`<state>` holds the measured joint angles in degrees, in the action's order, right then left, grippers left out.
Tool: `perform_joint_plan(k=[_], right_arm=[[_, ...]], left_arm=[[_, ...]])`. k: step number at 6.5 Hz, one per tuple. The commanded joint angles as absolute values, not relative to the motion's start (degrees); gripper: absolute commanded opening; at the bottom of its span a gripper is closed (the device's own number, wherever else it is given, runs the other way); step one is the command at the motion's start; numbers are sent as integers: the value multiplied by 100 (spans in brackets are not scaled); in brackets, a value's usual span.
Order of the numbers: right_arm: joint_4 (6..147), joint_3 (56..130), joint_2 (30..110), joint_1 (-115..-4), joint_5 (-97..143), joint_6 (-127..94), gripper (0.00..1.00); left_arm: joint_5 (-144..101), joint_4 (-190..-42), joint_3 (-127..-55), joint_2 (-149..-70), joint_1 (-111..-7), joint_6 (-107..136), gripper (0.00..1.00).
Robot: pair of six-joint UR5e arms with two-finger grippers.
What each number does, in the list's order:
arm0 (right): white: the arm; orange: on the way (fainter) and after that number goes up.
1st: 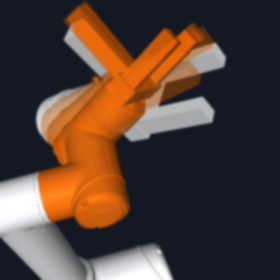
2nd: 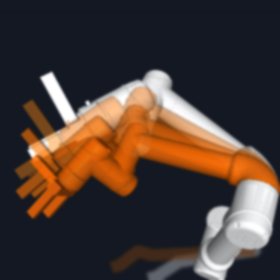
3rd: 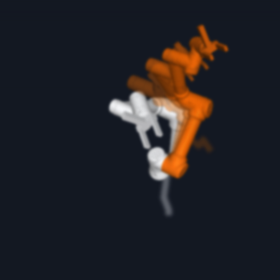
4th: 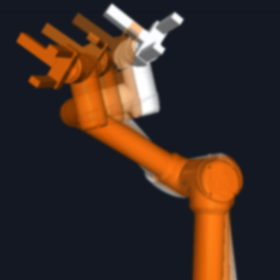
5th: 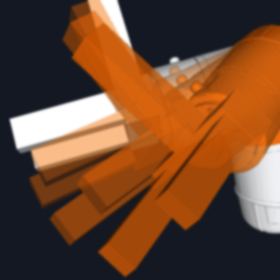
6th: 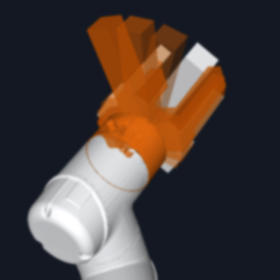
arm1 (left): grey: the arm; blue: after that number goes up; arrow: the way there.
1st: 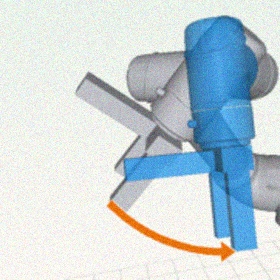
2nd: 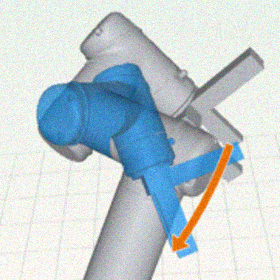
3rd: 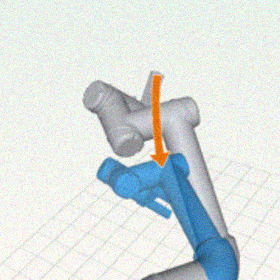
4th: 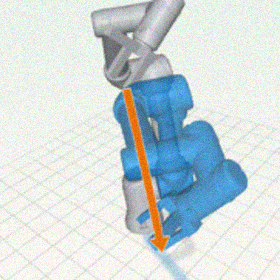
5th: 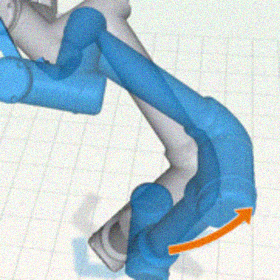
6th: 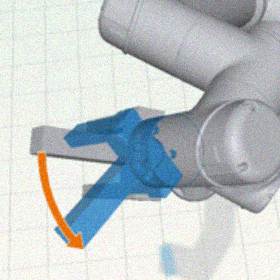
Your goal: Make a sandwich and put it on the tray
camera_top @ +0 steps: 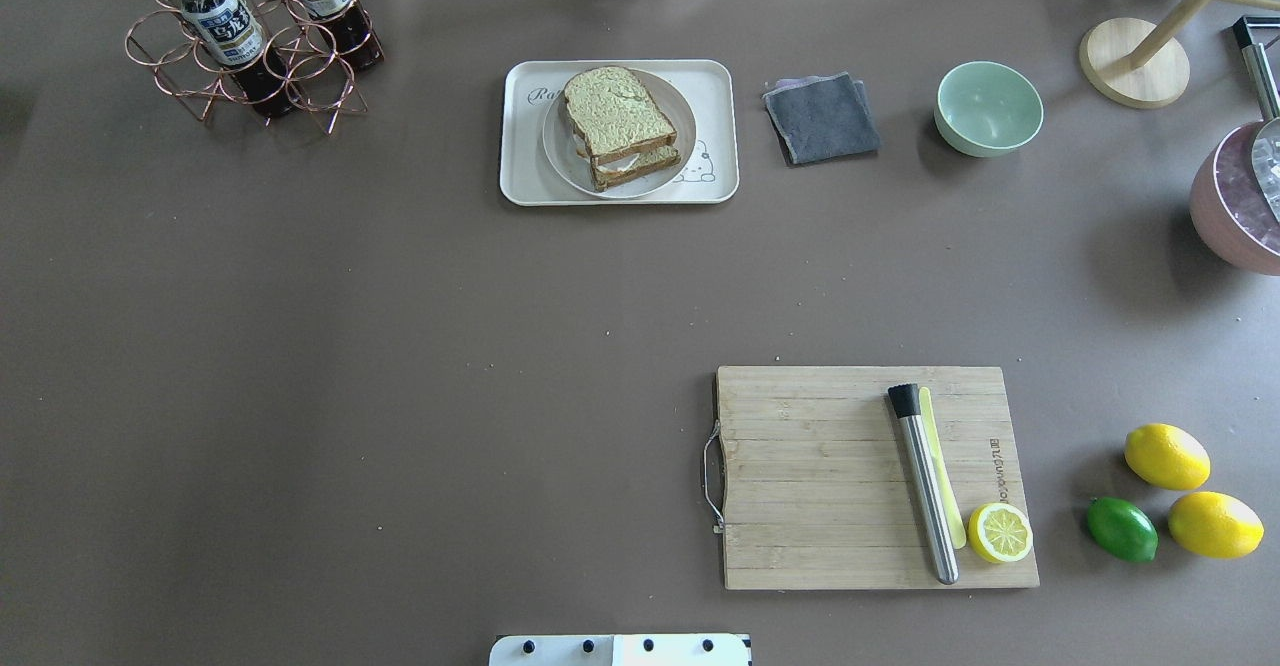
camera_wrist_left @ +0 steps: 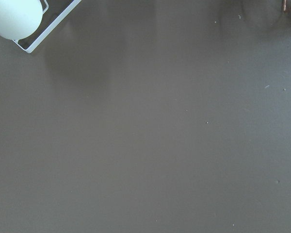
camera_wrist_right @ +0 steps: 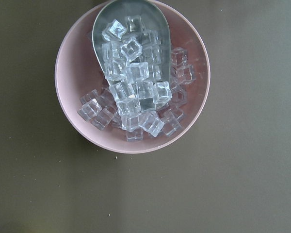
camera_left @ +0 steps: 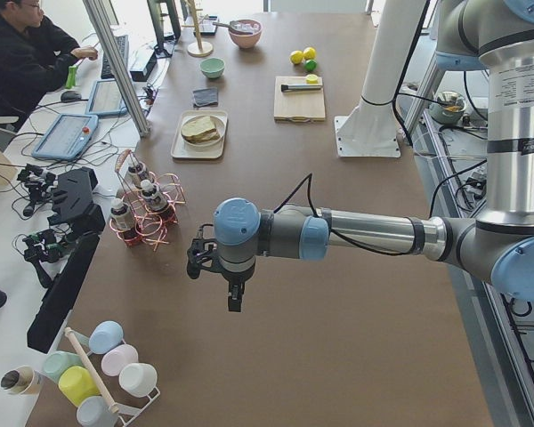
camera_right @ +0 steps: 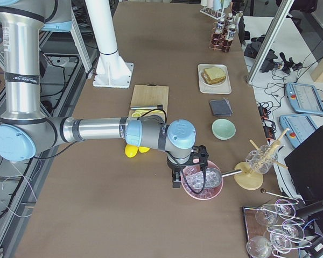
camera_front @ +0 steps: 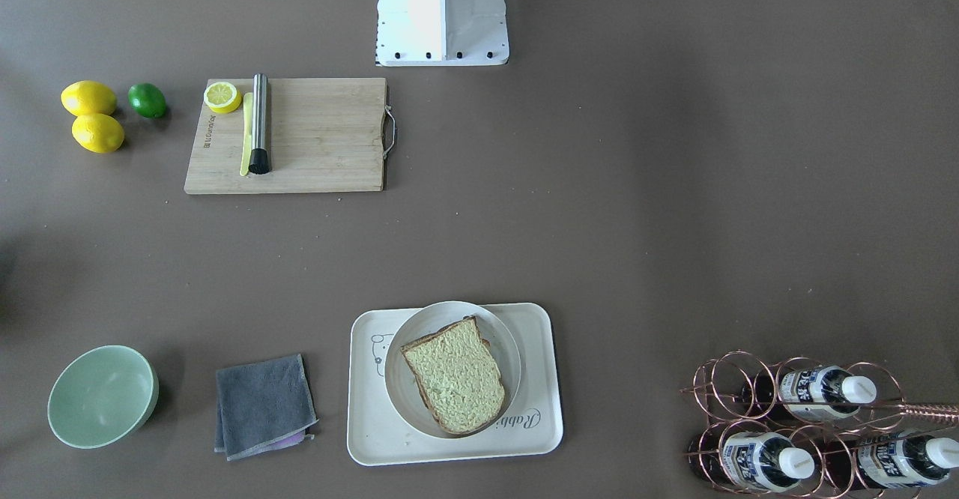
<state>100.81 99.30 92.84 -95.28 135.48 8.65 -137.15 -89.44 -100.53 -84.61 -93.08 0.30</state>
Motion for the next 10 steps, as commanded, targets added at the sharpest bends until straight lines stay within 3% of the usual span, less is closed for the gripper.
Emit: perform_joint_plan(k=[1,7,10], right_arm=[[10063,9853,9037,-9527,13500,721,100],[9650,9861,8895,-9405,13509,607,100],[9650,9853,8886,-9265,13570,476,100]], left_arm=[[-13667,-8956,-10037,-8464,-9308,-9,98],[-13219,-9149,-9940,-8376,-9501,-236,98],[-13219,-9123,-10325,-8447,-9510,-167,98]])
